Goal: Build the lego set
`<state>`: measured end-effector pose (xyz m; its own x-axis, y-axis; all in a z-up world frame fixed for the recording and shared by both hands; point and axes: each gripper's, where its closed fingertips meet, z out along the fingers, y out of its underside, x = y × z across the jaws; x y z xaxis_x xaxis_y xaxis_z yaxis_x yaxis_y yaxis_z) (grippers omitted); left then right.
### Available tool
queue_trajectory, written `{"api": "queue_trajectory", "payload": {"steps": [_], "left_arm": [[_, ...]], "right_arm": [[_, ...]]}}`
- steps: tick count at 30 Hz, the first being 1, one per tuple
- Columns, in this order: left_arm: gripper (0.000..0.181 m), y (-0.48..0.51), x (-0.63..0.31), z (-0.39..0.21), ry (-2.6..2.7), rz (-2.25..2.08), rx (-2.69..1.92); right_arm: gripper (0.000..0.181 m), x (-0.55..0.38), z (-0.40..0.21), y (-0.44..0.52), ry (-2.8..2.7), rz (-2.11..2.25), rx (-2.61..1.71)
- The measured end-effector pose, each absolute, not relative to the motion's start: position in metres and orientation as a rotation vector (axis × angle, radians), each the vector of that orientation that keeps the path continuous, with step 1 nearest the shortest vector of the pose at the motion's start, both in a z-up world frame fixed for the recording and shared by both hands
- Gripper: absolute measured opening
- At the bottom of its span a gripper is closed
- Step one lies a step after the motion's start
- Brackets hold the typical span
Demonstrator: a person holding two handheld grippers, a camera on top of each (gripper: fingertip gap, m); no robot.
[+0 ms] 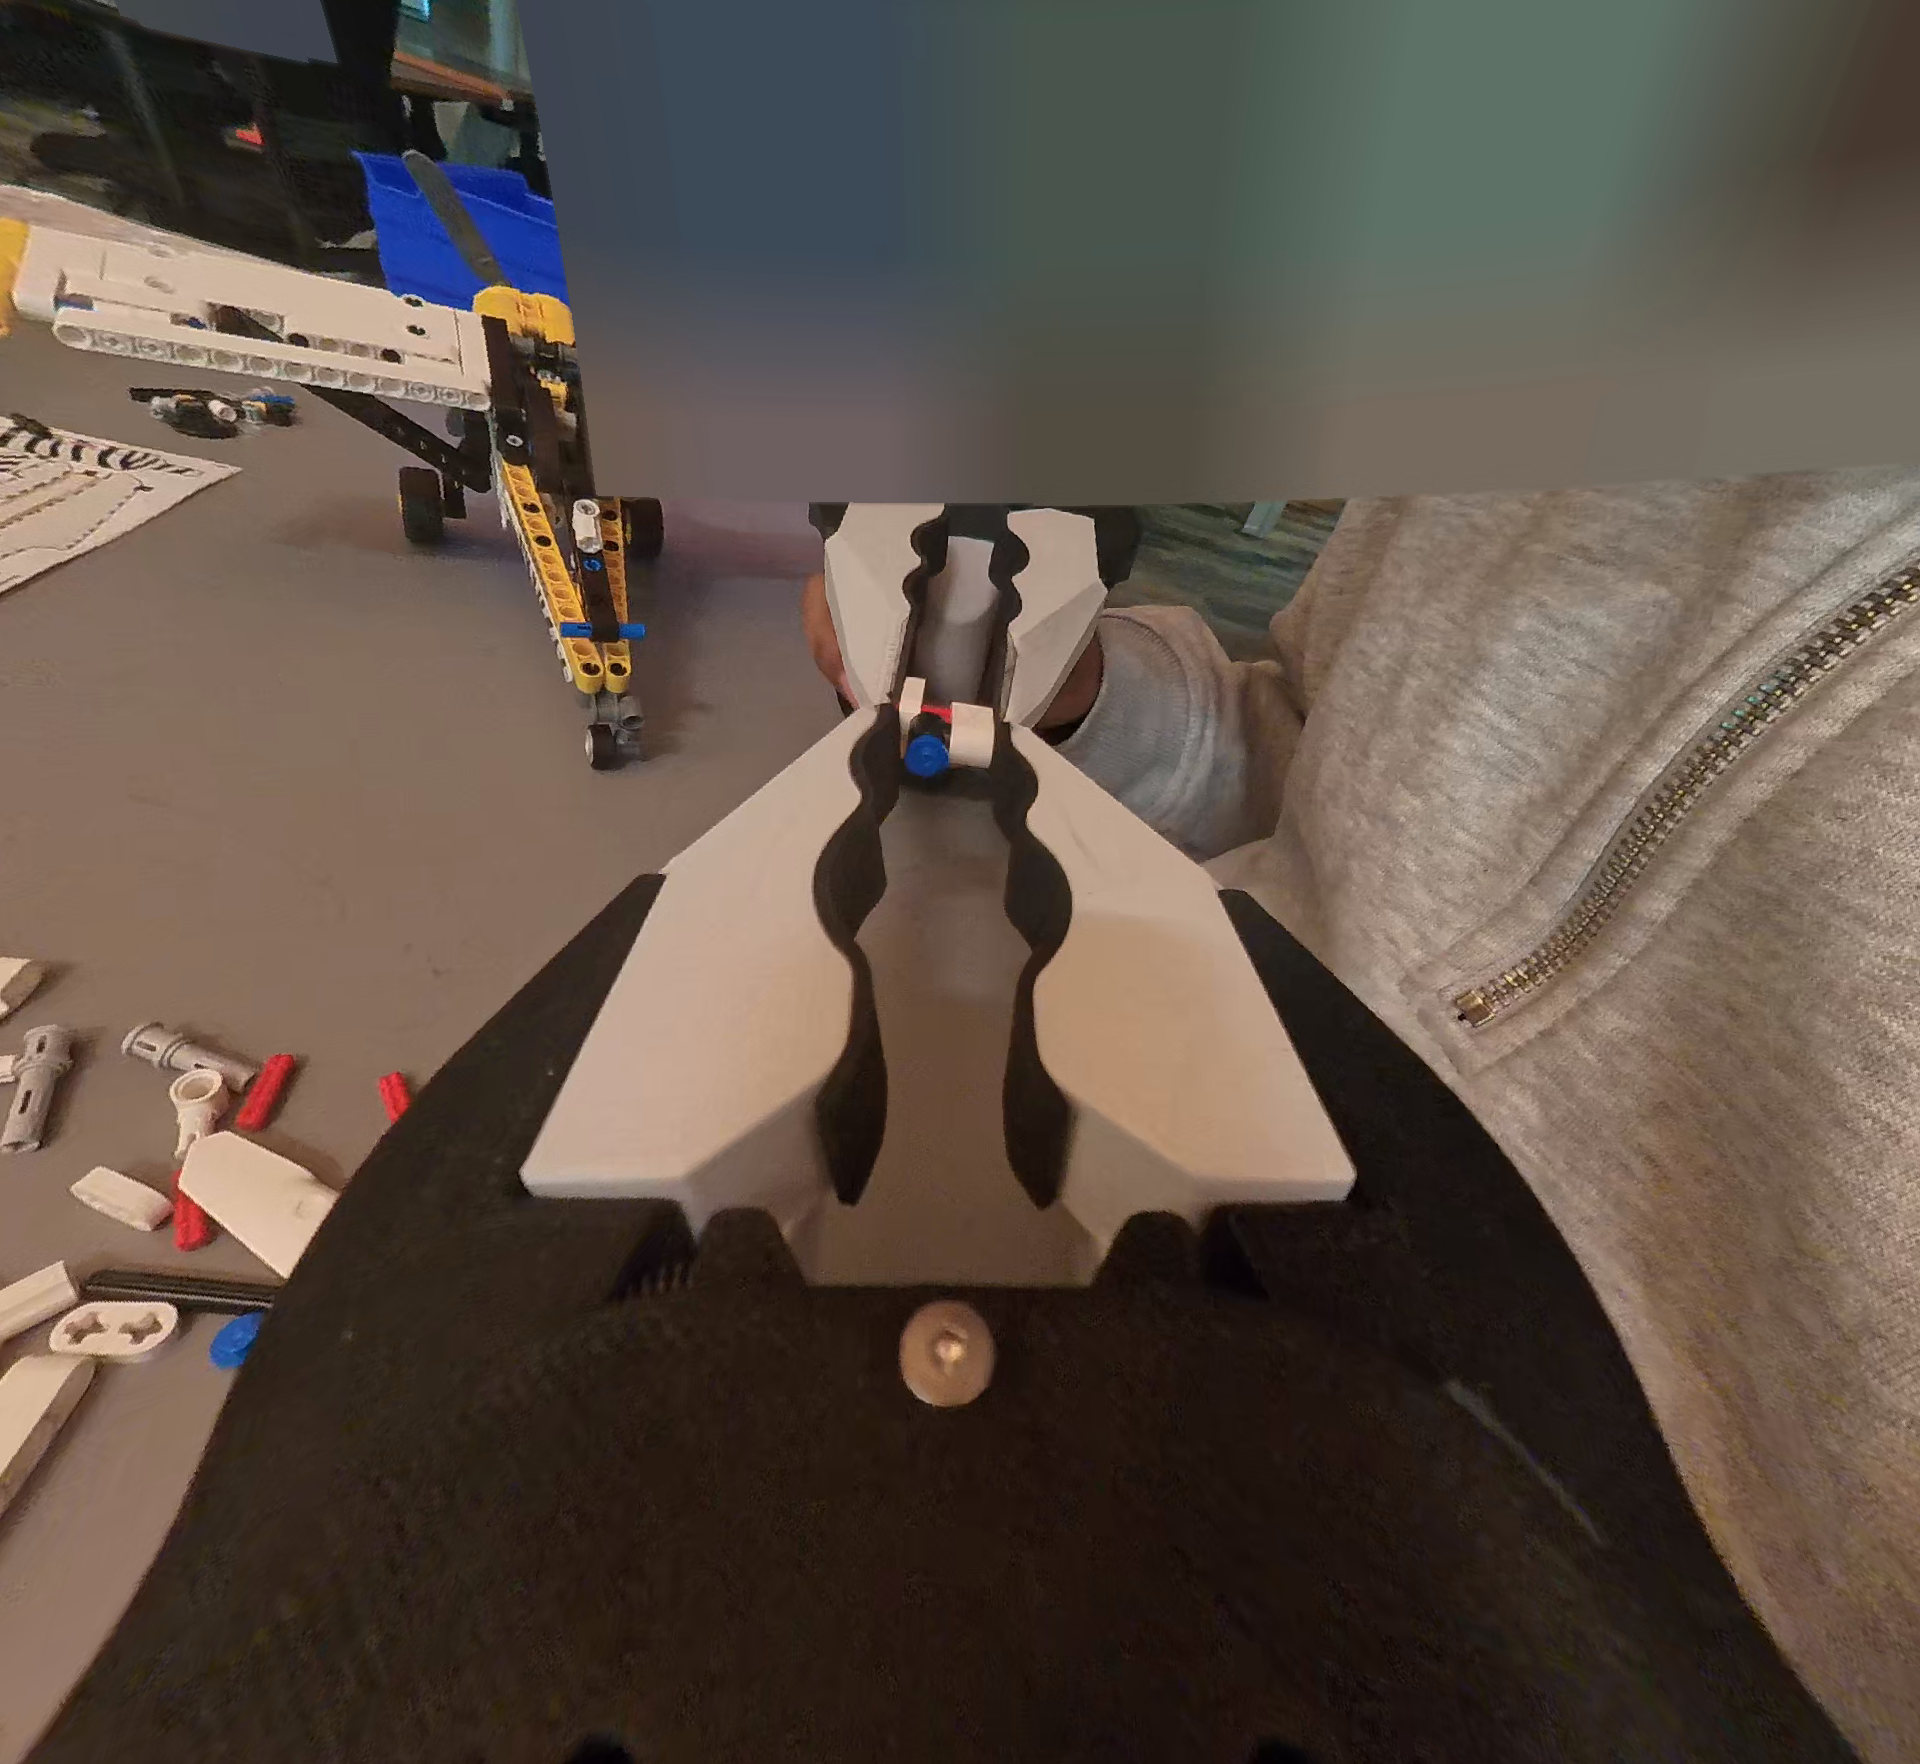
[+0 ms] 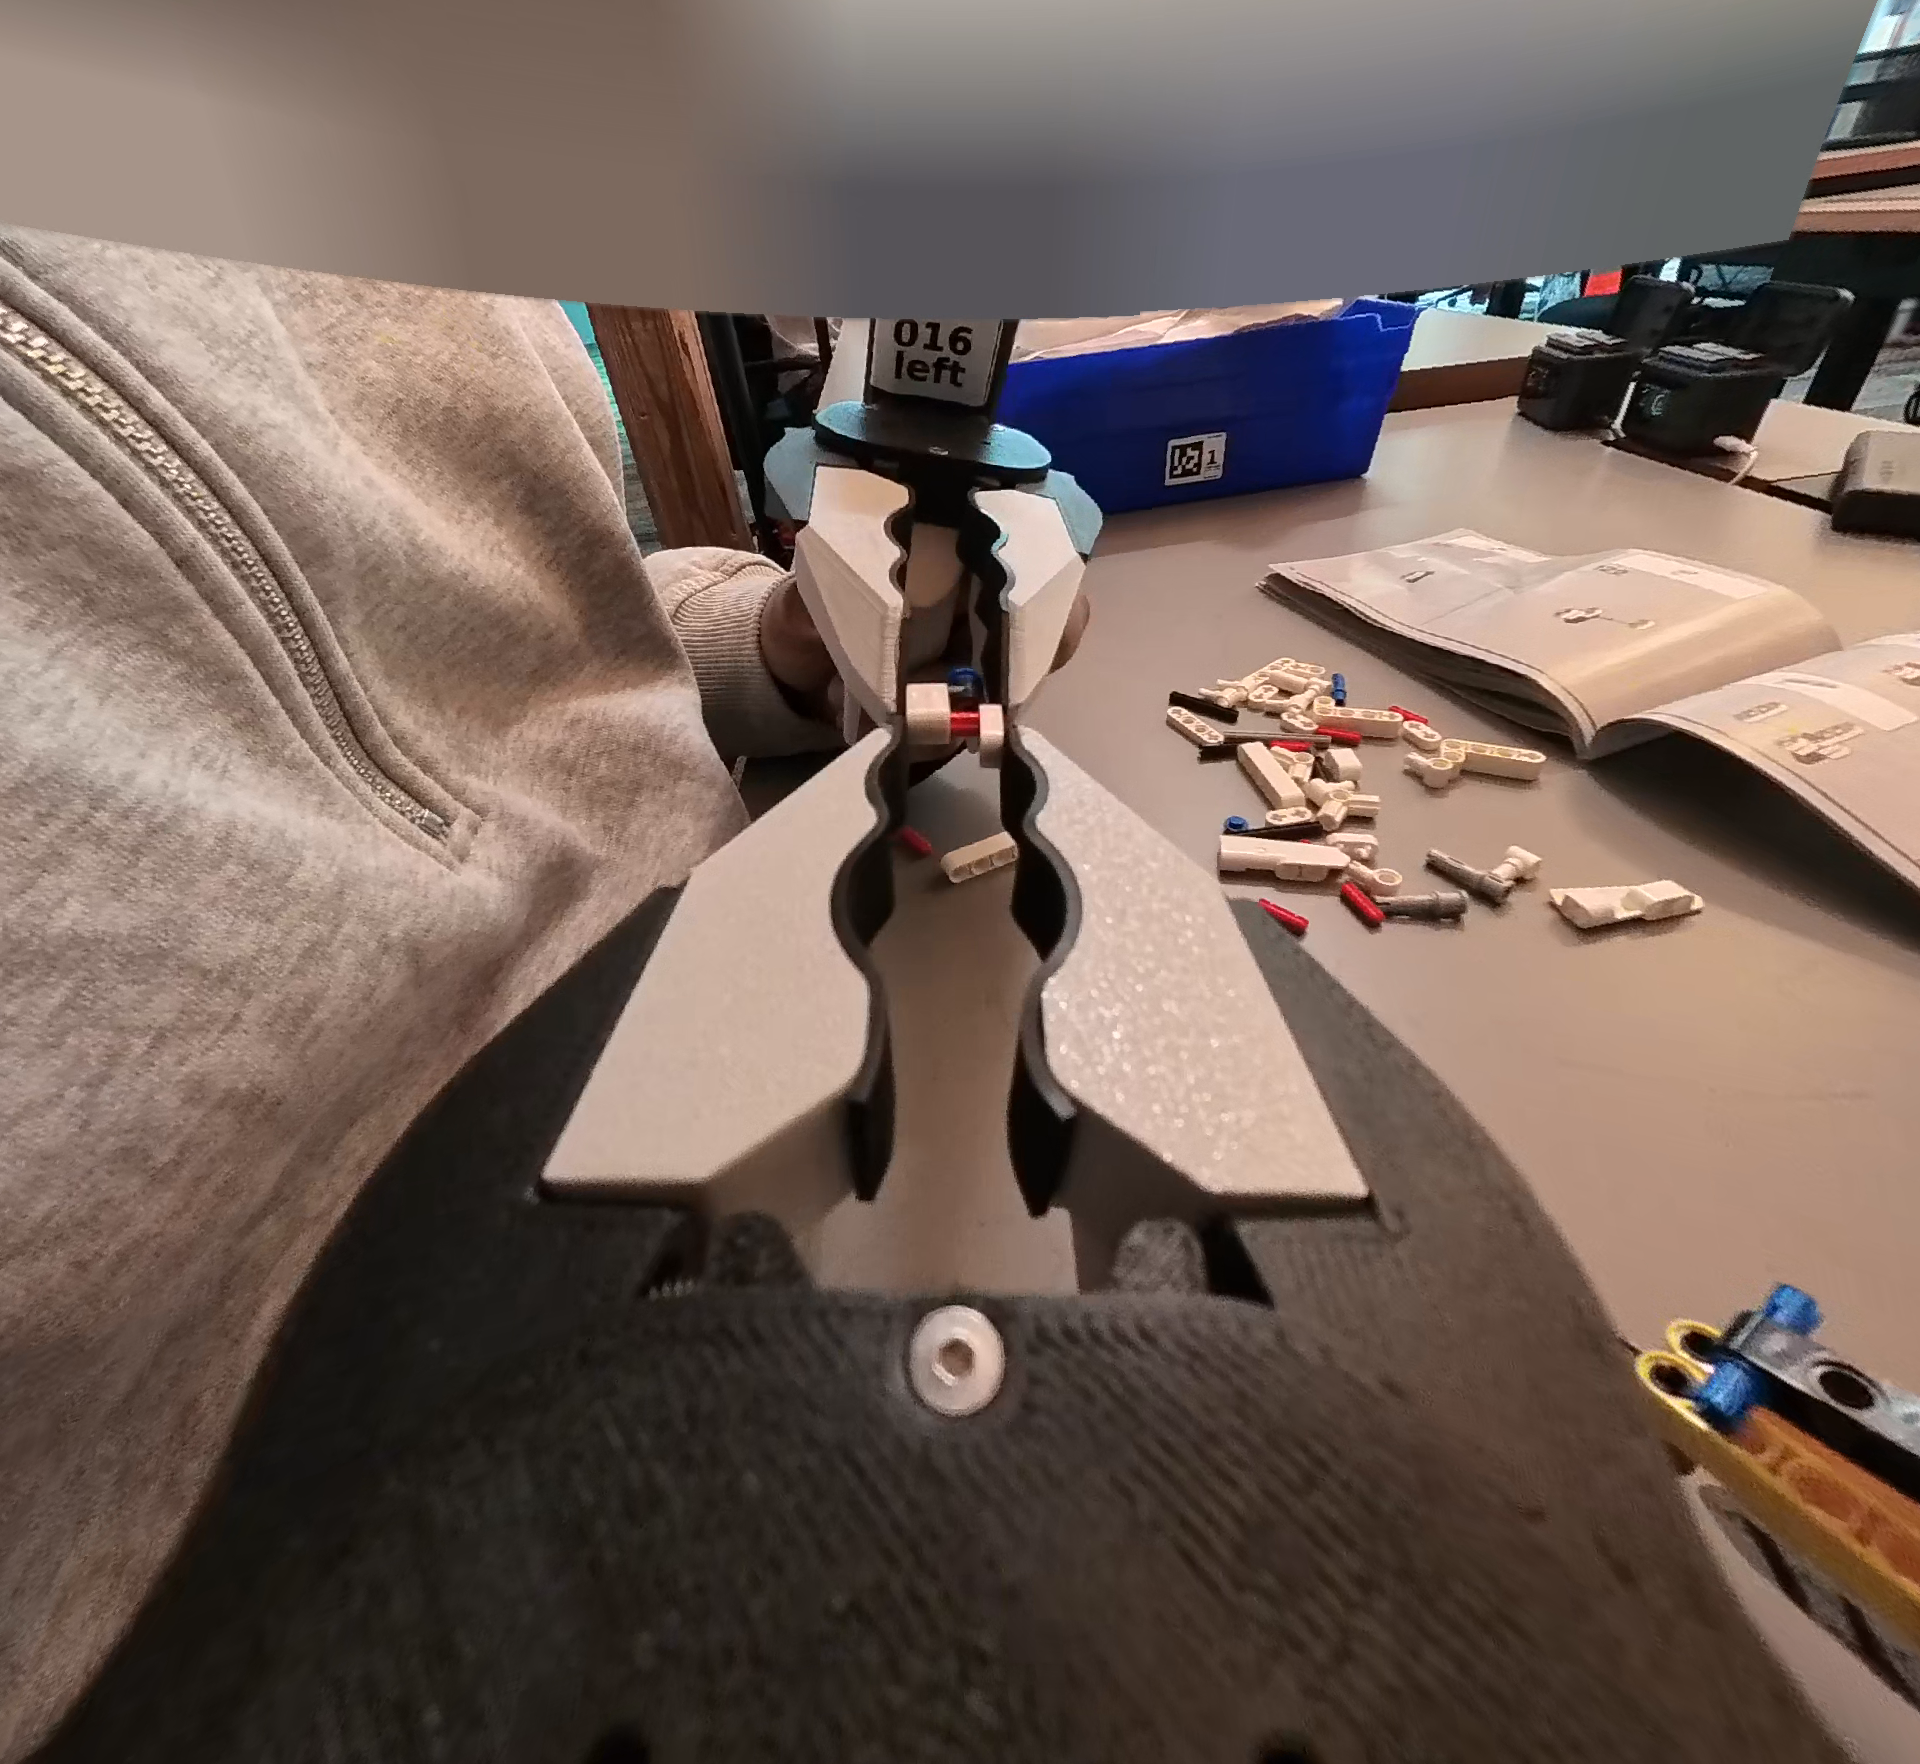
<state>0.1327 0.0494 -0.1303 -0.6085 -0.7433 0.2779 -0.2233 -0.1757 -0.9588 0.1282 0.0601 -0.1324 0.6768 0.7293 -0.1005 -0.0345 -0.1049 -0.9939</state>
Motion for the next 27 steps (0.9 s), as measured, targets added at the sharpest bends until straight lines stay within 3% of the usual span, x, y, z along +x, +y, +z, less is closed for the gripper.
{"api": "queue_trajectory", "payload": {"steps": [14, 16, 27], "left_arm": [[0.015, 0.0511, 0.1329, -0.1307, 1.708, -1.825, -1.108], [0.015, 0.0511, 0.1326, -0.1303, 1.707, -1.832, -1.107], [0.015, 0.0499, 0.1316, -0.1314, 1.717, -1.854, -1.117]], "right_arm": [[0.016, 0.1292, -0.1314, 0.0617, -0.591, 0.669, -1.543], [0.023, 0.1315, -0.1303, 0.0637, -0.579, 0.63, -1.533], [0.016, 0.1285, -0.1312, 0.0603, -0.617, 0.598, -1.522]]}}
